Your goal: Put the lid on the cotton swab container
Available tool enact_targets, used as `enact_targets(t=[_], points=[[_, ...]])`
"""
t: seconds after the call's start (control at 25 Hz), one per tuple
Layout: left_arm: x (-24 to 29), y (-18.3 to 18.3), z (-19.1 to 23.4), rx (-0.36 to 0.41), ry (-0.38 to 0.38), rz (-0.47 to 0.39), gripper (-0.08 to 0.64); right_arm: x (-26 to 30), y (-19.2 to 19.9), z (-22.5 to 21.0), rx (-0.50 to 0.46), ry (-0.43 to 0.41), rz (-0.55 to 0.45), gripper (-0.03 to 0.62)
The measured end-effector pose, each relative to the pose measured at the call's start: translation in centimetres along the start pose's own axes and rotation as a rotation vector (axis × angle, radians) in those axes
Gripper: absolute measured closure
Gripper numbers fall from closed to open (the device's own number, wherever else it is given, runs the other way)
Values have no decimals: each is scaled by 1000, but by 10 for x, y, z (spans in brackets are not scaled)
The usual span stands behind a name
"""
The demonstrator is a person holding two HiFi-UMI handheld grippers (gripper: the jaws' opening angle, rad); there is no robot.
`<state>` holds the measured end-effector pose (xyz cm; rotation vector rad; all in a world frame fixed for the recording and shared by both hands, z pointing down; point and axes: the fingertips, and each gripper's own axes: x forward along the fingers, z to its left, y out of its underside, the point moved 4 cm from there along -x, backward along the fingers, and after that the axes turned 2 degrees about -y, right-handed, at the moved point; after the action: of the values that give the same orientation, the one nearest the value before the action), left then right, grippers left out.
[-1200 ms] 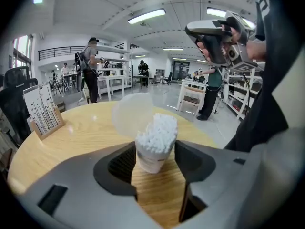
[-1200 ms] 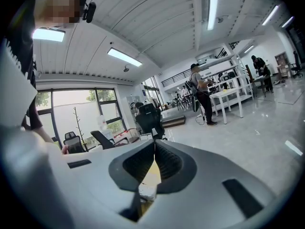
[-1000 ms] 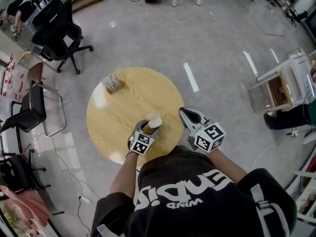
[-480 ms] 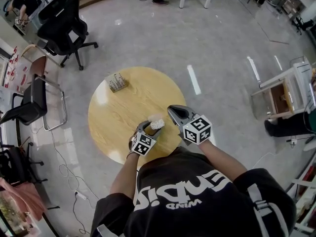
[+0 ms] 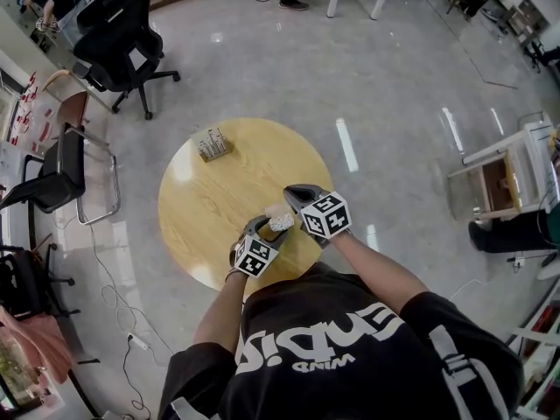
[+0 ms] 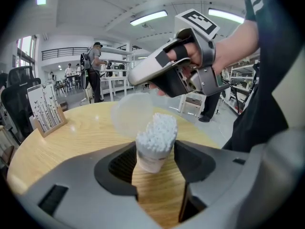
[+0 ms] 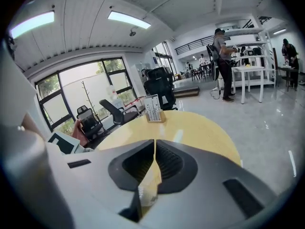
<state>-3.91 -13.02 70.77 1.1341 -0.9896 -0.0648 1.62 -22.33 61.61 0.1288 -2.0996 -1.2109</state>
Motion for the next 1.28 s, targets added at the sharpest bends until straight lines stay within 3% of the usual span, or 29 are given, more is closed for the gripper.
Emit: enact_targets(t=[0.32, 0.76, 1.28], points=[[1, -3, -4, -11, -4, 2, 304, 11, 13, -4, -4, -13, 83, 588], [0, -1, -2, -27, -12, 8, 304, 9, 14, 5, -1, -42, 79, 588], [2, 0, -1, -62, -27, -3, 304, -15, 48, 28, -94, -65, 110, 588]])
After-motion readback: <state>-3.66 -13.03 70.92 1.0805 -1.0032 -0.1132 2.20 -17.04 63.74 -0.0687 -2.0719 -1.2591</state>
